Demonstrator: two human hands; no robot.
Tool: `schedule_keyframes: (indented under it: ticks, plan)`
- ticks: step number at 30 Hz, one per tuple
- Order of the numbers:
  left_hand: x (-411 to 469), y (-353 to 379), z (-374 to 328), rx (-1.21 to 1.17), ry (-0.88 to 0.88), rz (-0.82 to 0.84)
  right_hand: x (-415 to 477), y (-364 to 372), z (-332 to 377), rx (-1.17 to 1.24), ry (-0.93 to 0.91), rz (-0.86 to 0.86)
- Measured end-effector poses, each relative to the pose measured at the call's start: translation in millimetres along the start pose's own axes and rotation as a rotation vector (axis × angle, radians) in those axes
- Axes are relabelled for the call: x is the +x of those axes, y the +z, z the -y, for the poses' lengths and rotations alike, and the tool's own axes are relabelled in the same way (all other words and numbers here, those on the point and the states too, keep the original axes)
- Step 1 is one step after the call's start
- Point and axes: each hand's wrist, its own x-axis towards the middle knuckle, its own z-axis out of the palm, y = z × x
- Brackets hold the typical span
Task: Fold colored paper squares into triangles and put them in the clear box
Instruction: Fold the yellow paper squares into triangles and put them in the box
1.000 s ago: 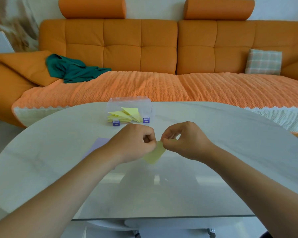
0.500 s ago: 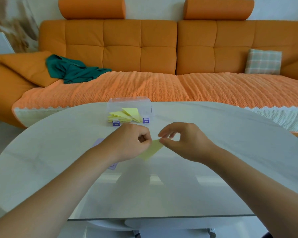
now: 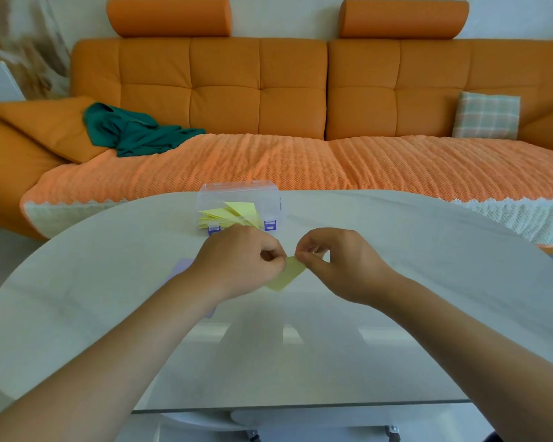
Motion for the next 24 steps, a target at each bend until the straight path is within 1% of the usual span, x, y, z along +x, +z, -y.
schedule_keyframes:
  ticks: [3, 5, 8, 11, 13, 15, 17, 18, 19, 20, 22, 24]
  plan:
    - [1, -4, 5, -0.001, -0.017, -0.026, 4, -6, -7, -0.014, 0.052, -0.073]
    - [2, -7, 12, 0.048, -0.021, -0.018, 6, -10, -13, -0.040, 0.099, -0.094]
    - [4, -12, 25, 0.169, -0.053, 0.047, 6, -11, -18, -0.083, 0.145, -0.087]
    - [5, -15, 38, 0.347, -0.095, 0.120, 7, -11, -20, -0.093, 0.185, -0.085]
    - [5, -16, 44, 0.384, -0.136, 0.150, 9, -13, -21, -0.062, 0.208, -0.078]
    - [6, -16, 45, 0.306, -0.147, 0.103, 10, -15, -19, 0.019, 0.207, -0.019]
    - [7, -13, 40, 0.075, -0.120, 0.030, 9, -14, -15, 0.062, 0.163, 0.079]
    - [6, -11, 35, -0.077, -0.113, 0.039, 8, -13, -13, 0.063, 0.132, 0.121]
    - [6, -9, 30, -0.209, -0.114, 0.091, 7, -11, -11, 0.062, 0.097, 0.152]
    - [5, -6, 24, -0.289, -0.116, 0.166, 7, -9, -10, 0.067, 0.068, 0.170]
    - [5, 3, 18, -0.328, -0.109, 0.284, 6, -7, -7, 0.094, 0.033, 0.178]
    - [6, 11, 16, -0.362, -0.105, 0.295, 7, -7, -7, 0.131, 0.023, 0.163]
